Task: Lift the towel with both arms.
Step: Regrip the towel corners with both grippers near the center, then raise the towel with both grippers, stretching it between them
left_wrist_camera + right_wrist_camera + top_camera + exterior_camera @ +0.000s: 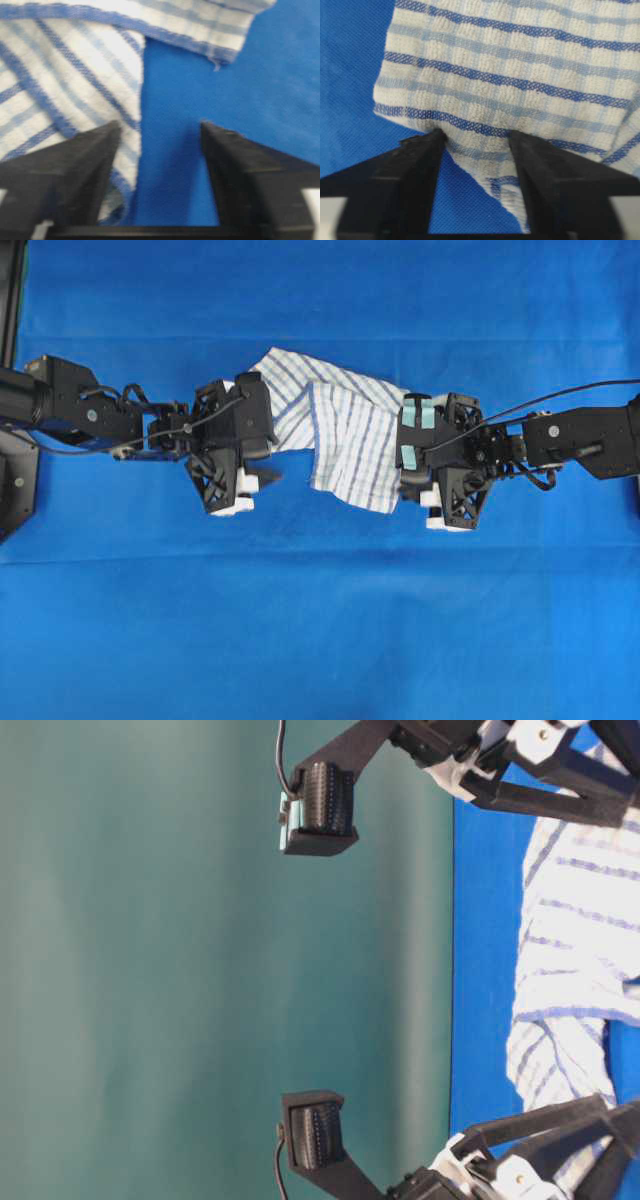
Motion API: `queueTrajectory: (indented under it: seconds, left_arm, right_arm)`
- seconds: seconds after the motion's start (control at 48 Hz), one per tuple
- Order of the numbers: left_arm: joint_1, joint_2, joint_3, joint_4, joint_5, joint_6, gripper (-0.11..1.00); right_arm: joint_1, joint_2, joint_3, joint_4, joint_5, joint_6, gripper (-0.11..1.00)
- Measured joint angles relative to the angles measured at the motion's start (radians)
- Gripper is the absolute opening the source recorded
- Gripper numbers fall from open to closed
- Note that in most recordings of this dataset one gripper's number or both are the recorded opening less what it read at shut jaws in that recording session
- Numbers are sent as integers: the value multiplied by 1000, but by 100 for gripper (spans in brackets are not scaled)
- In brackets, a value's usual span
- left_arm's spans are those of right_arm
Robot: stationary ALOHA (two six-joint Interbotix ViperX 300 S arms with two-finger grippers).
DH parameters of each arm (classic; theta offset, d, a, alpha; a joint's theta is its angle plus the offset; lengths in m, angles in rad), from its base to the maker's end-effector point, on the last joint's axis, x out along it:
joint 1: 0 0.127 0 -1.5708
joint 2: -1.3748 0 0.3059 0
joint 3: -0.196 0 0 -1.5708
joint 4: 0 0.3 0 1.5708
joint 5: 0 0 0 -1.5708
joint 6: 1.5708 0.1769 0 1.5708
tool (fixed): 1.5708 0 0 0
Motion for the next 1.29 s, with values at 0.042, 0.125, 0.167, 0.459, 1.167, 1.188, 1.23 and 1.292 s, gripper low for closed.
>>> queueTrajectory:
  seconds: [0.042,0.125,0.167,0.459,1.167,1.188,1.23,1.292]
  left_arm:
    - [12,0,0,0,0,0,32]
    - [35,0,0,0,0,0,10]
    - [46,0,0,0,0,-2,3]
    - [78,0,0,0,8,9,1]
    - [49,-423,-101,0,405,0,1]
    - [48,-437,-110,0,422,-2,1]
    - [48,-460,-126,0,449,3,1]
    - [48,-495,-152,0,495,-2,1]
  right_arm:
    - [-2,2,0,-2,0,2,36]
    - [-3,2,0,-2,-2,2,12]
    - [-3,0,-2,0,-2,2,8]
    - [-2,-21,0,0,-2,3,8]
    - [0,-434,-115,-2,262,-5,8]
    - [0,-446,-124,-2,275,-5,8]
    - [0,-469,-146,-6,299,-5,8]
    - [0,-499,-179,-11,333,-8,8]
